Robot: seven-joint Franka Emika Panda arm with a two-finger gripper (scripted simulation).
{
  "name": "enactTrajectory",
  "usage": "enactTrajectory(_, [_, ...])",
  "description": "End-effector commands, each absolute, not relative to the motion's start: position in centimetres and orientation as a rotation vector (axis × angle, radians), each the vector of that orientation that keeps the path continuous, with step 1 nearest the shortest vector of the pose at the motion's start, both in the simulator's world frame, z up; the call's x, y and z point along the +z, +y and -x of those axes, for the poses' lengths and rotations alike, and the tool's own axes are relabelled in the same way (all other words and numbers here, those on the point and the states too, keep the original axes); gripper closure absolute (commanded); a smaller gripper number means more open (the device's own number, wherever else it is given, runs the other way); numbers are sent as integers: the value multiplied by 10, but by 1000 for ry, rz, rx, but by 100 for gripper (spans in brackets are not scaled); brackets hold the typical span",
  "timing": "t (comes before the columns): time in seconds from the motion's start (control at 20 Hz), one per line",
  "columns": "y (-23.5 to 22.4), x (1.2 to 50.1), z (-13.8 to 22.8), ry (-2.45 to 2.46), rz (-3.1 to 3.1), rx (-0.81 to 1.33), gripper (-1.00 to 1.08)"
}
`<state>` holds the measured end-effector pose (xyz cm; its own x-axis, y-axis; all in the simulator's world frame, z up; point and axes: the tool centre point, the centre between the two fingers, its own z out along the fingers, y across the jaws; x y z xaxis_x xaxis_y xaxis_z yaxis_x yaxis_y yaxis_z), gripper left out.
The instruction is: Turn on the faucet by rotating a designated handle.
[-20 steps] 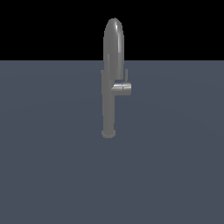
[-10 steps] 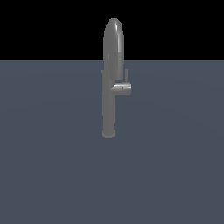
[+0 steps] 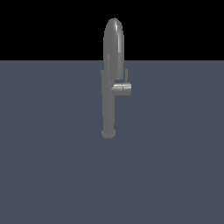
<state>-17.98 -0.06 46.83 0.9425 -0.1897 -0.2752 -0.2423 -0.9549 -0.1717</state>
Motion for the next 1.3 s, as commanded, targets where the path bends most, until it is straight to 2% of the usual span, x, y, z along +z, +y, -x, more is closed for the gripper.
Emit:
enactTrajectory(0.0, [-1, 465, 166, 376, 2843, 437, 108])
enactTrajectory(0.65, [-10, 436, 99, 622, 2534, 713, 108])
enactTrajectory(1.25, [-25, 389, 41, 832, 2167, 952, 108])
